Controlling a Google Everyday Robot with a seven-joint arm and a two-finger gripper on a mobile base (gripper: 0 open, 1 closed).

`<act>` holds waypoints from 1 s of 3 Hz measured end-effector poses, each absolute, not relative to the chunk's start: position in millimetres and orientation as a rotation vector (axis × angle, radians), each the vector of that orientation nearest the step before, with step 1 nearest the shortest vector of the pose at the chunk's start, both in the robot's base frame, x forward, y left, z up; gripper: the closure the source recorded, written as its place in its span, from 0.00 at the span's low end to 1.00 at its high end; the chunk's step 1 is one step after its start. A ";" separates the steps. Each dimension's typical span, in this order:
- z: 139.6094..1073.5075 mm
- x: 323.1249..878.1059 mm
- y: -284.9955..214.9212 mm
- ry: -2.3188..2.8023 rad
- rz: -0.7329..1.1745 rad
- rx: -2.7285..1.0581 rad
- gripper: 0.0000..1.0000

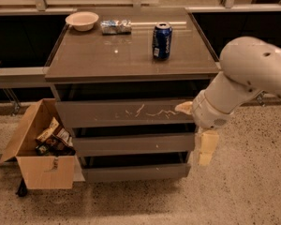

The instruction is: Open top drawer

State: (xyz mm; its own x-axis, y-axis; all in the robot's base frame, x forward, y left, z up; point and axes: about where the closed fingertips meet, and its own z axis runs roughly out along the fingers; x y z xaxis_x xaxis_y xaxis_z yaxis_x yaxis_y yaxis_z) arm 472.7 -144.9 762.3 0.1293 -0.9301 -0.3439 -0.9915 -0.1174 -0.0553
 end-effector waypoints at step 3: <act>737.1 493.0 -144.6 1.878 0.271 -2.214 0.00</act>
Offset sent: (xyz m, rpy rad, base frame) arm 0.0006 0.0011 -0.0163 0.0149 0.0320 0.0060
